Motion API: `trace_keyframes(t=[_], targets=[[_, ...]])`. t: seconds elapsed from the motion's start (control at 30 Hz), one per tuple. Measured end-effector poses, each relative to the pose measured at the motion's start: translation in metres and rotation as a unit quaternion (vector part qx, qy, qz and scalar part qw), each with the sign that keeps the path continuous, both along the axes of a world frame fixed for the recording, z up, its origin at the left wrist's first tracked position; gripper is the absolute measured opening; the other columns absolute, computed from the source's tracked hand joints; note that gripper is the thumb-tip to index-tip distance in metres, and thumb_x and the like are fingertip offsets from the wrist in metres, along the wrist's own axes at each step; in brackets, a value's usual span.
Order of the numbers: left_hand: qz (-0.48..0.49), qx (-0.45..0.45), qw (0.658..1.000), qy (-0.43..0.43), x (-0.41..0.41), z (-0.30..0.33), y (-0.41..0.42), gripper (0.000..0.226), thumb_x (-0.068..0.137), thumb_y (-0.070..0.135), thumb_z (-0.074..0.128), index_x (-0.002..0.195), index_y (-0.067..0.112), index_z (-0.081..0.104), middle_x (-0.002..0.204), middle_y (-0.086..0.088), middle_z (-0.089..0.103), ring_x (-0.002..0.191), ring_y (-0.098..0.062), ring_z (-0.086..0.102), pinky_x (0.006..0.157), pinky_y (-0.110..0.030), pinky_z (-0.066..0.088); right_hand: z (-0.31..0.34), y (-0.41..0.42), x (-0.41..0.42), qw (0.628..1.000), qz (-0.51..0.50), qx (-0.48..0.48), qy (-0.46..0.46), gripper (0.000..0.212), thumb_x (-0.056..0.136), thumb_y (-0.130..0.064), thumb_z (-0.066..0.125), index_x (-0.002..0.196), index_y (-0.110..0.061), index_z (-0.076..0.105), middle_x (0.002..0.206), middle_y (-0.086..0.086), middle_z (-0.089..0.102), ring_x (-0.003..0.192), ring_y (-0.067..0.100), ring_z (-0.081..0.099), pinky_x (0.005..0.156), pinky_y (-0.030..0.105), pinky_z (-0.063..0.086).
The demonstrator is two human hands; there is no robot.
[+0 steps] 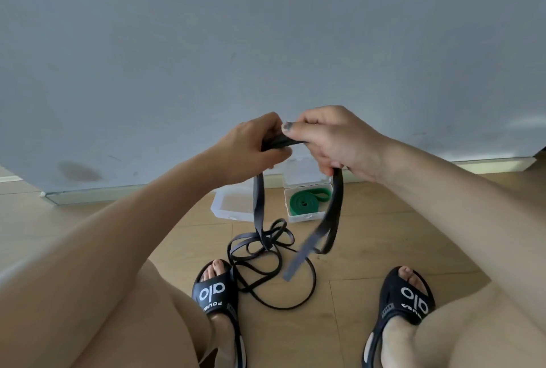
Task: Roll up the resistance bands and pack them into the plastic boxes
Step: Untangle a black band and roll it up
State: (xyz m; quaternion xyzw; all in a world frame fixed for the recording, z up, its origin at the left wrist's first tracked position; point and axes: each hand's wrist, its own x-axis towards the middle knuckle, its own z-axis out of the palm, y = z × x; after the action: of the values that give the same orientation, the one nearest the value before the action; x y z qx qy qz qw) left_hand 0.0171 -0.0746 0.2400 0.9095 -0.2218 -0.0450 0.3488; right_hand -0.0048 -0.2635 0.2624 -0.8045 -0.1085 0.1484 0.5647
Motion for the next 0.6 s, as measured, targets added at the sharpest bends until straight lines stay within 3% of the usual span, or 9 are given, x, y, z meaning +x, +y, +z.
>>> trace_keyframes(t=[0.07, 0.17, 0.27, 0.33, 0.43, 0.5, 0.53, 0.6], targets=[[-0.013, 0.034, 0.999, 0.026, 0.002, -0.008, 0.004, 0.016, 0.093, 0.014, 0.062, 0.086, 0.021, 0.049, 0.073, 0.007, 0.06, 0.076, -0.017, 0.067, 0.068, -0.034, 0.049, 0.006, -0.009, 0.003, 1.0, -0.018, 0.004, -0.008, 0.025, 0.101, -0.025, 0.063, 0.093, -0.002, 0.064, 0.045, -0.005, 0.032, 0.038, 0.013, 0.028, 0.046, 0.026, 0.036], [-0.012, 0.083, 0.995, 0.05, 0.008, -0.02, 0.018, 0.011, 0.091, 0.012, 0.058, 0.09, 0.021, 0.053, 0.081, 0.0, 0.063, 0.083, -0.029, 0.062, 0.076, -0.041, 0.051, 0.014, -0.03, 0.009, 0.994, -0.08, 0.075, -0.003, 0.032, 0.099, -0.018, 0.062, 0.069, -0.015, 0.051, 0.044, -0.005, 0.024, 0.038, 0.014, 0.02, 0.046, 0.026, 0.026], [0.02, 0.11, 0.989, 0.093, 0.014, -0.029, 0.036, 0.007, 0.095, 0.019, 0.057, 0.094, 0.025, 0.058, 0.087, 0.002, 0.069, 0.083, -0.024, 0.064, 0.076, -0.039, 0.052, 0.017, -0.052, 0.016, 0.986, -0.137, 0.098, -0.003, 0.041, 0.098, -0.015, 0.06, 0.061, -0.02, 0.042, 0.045, -0.003, 0.021, 0.039, 0.016, 0.019, 0.045, 0.026, 0.026], [0.037, 0.089, 0.99, 0.104, 0.016, -0.029, 0.04, 0.009, 0.099, 0.024, 0.054, 0.092, 0.023, 0.06, 0.085, 0.005, 0.073, 0.083, -0.011, 0.069, 0.075, -0.038, 0.053, 0.011, -0.062, 0.019, 0.991, -0.13, 0.031, 0.004, 0.038, 0.099, -0.015, 0.056, 0.062, -0.017, 0.05, 0.045, 0.0, 0.025, 0.037, 0.017, 0.023, 0.048, 0.029, 0.033], [0.05, 0.036, 0.996, 0.066, 0.013, -0.015, 0.032, 0.018, 0.103, 0.023, 0.048, 0.092, 0.02, 0.06, 0.078, 0.002, 0.071, 0.077, -0.009, 0.069, 0.074, -0.031, 0.052, -0.004, -0.07, 0.021, 0.988, -0.065, -0.099, 0.098, 0.035, 0.104, -0.024, 0.045, 0.084, -0.007, 0.066, 0.052, 0.008, 0.051, 0.045, 0.022, 0.048, 0.063, 0.04, 0.049], [0.048, -0.001, 0.998, 0.029, 0.008, -0.002, 0.021, 0.017, 0.102, 0.02, 0.047, 0.092, 0.014, 0.06, 0.076, -0.002, 0.068, 0.076, -0.015, 0.068, 0.073, -0.03, 0.053, -0.011, -0.069, 0.017, 0.972, -0.007, -0.095, 0.213, 0.049, 0.109, -0.04, 0.032, 0.113, -0.003, 0.065, 0.084, 0.02, 0.073, 0.072, 0.033, 0.067, 0.08, 0.047, 0.055], [0.043, -0.013, 0.999, 0.012, 0.004, 0.004, 0.014, 0.015, 0.101, 0.018, 0.049, 0.091, 0.012, 0.059, 0.074, -0.003, 0.066, 0.072, -0.012, 0.067, 0.069, -0.026, 0.052, -0.013, -0.066, 0.016, 0.967, 0.022, -0.076, 0.241, 0.058, 0.109, -0.049, 0.028, 0.121, -0.004, 0.062, 0.101, 0.024, 0.075, 0.085, 0.037, 0.07, 0.088, 0.05, 0.055], [0.022, -0.019, 0.999, -0.017, -0.003, 0.01, 0.0, 0.013, 0.098, 0.017, 0.054, 0.088, 0.011, 0.059, 0.069, -0.002, 0.062, 0.06, -0.004, 0.061, 0.057, -0.016, 0.046, -0.016, -0.051, 0.013, 0.968, 0.057, -0.039, 0.241, 0.069, 0.106, -0.06, 0.026, 0.125, -0.004, 0.061, 0.109, 0.024, 0.074, 0.092, 0.037, 0.069, 0.091, 0.048, 0.053]])
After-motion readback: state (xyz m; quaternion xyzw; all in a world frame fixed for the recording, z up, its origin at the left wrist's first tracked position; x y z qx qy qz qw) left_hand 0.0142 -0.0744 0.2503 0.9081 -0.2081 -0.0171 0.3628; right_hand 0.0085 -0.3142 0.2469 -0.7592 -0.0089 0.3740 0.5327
